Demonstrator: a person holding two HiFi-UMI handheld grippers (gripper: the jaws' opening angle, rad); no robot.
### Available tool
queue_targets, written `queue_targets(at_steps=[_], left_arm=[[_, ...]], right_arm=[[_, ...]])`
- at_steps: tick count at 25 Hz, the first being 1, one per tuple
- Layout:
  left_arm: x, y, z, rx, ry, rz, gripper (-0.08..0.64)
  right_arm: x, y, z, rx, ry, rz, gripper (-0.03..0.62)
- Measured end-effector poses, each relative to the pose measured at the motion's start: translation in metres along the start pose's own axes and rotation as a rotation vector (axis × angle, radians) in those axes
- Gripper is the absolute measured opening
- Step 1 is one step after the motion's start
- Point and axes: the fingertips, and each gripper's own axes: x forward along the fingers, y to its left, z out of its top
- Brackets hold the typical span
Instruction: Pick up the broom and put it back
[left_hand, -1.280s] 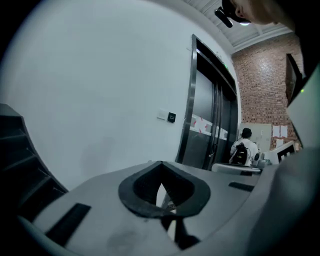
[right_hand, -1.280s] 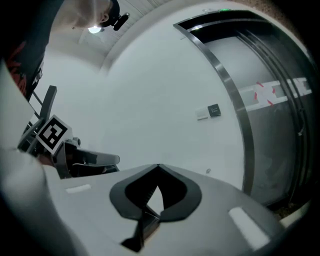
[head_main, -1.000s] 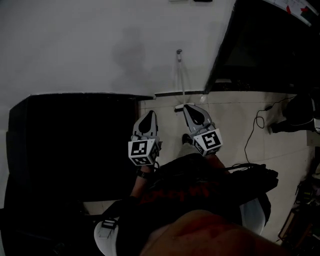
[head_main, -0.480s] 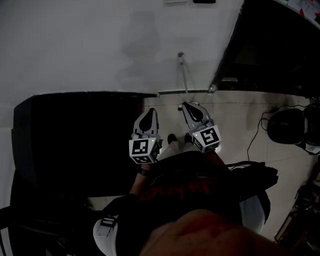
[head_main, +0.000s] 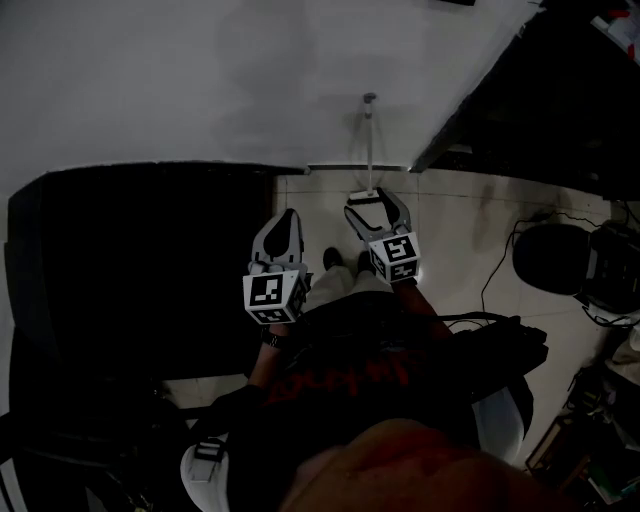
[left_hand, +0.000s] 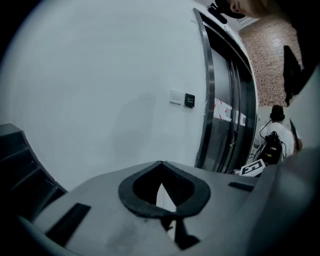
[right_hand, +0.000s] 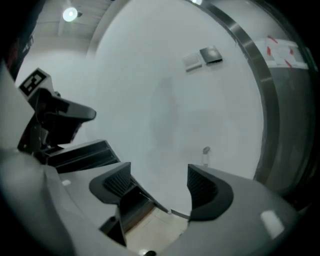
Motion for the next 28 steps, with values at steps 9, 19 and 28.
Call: queue_targets(at_steps=[9,19,28], left_arm=[[-0.015,0.054,-0.031,-0.027,0.082,0.084,0.005],[-0.011,0.071,-0.047,-0.064,0.117,0.113,0.005],[0.009,0.073,-0.045,-0.086,0.136,0.132,0.005]], right_arm=[[0.095,-0.083,-0.108,-0.088,0.232,-0.164,0.391],[0.175,-0.168,-0.152,0.005,0.339,-0.267,0.391],[0.227,-0.206,-0.186,0.027,0.439,-0.262,0.374]])
